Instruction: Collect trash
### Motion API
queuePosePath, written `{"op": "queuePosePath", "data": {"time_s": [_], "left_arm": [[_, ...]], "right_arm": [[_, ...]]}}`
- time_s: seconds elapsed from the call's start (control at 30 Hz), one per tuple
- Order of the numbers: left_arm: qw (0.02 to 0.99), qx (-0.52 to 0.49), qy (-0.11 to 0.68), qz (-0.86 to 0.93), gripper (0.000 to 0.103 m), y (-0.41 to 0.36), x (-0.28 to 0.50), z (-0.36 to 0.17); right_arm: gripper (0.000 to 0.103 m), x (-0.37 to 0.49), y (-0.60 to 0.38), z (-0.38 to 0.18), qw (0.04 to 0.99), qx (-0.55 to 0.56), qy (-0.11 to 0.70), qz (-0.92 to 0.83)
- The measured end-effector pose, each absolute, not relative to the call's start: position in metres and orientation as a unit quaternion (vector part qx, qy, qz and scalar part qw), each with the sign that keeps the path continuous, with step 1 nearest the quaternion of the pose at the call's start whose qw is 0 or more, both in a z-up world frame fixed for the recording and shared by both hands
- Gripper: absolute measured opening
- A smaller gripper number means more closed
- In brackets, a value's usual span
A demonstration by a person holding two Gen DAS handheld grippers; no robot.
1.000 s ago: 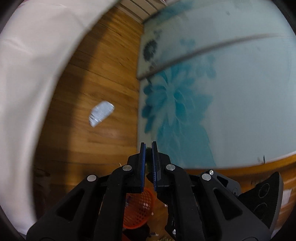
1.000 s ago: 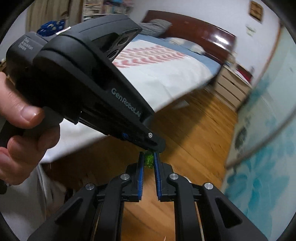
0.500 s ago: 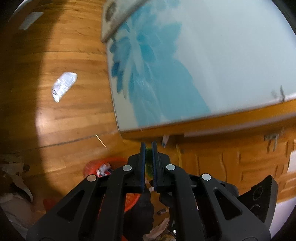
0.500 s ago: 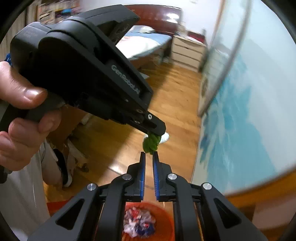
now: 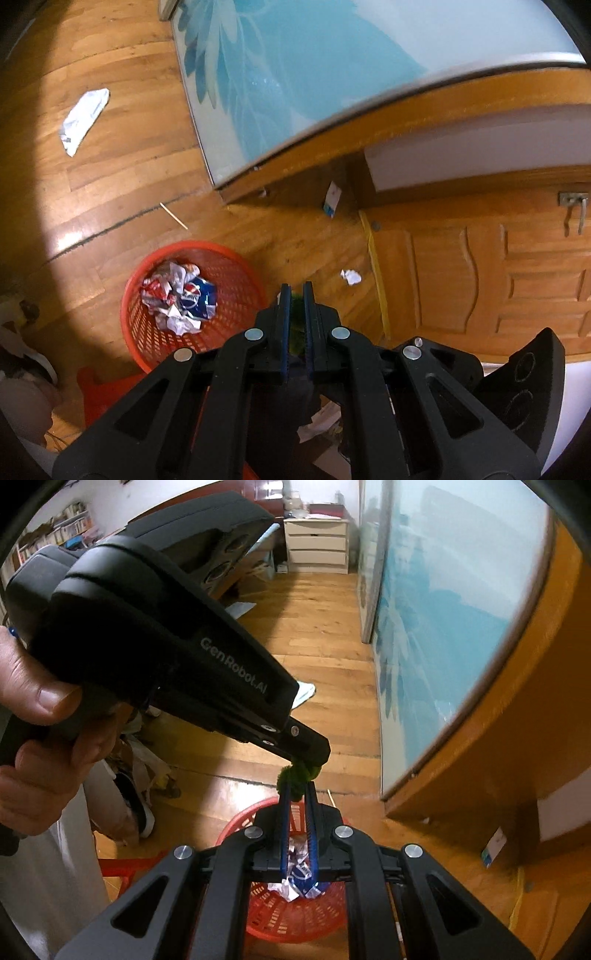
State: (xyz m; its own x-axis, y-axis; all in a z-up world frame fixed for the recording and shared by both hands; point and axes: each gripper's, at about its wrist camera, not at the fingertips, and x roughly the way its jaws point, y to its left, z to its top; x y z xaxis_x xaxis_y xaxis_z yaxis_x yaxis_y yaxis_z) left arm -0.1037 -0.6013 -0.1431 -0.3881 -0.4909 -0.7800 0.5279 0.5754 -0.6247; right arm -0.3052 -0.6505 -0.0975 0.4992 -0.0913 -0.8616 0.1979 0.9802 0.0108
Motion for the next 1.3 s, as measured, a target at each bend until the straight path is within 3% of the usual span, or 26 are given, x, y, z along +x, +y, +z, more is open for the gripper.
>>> {"op": "queuePosePath", "data": {"time_s": [0.6, 0.63, 0.7, 0.73, 0.77, 0.83, 0.9, 0.97, 1.3], "left_arm": [[0.528, 0.050, 0.724, -0.441, 0.008, -0.616, -0.134, -0.179], [0.528, 0.053, 0.725, -0.439, 0.011, -0.617, -0.135, -0.180], [0.530, 0.052, 0.727, -0.435, 0.030, -0.616, -0.135, -0.181], [0.530, 0.045, 0.728, -0.432, 0.053, -0.614, -0.134, -0.181], [0.532, 0.039, 0.728, -0.431, 0.067, -0.613, -0.133, -0.181], [0.534, 0.043, 0.726, -0.432, 0.067, -0.613, -0.134, -0.180], [0.536, 0.042, 0.725, -0.430, 0.067, -0.613, -0.134, -0.180], [0.537, 0.043, 0.725, -0.429, 0.067, -0.611, -0.134, -0.181], [0.551, 0.034, 0.719, -0.423, 0.067, -0.600, -0.123, -0.173]], "right_arm": [[0.011, -0.309, -0.654, -0.115, 0.852, 0.084, 0.508, -0.094], [0.011, -0.311, -0.653, -0.114, 0.851, 0.083, 0.509, -0.096], [0.011, -0.314, -0.652, -0.117, 0.849, 0.076, 0.515, -0.095], [0.011, -0.316, -0.652, -0.119, 0.848, 0.073, 0.516, -0.097], [0.011, -0.318, -0.653, -0.119, 0.848, 0.076, 0.516, -0.098], [0.012, -0.322, -0.655, -0.121, 0.846, 0.088, 0.516, -0.099], [0.023, -0.325, -0.655, -0.122, 0.846, 0.089, 0.516, -0.100], [0.027, -0.326, -0.653, -0.121, 0.847, 0.089, 0.515, -0.099], [0.027, -0.325, -0.647, -0.118, 0.848, 0.085, 0.514, -0.099]]}}
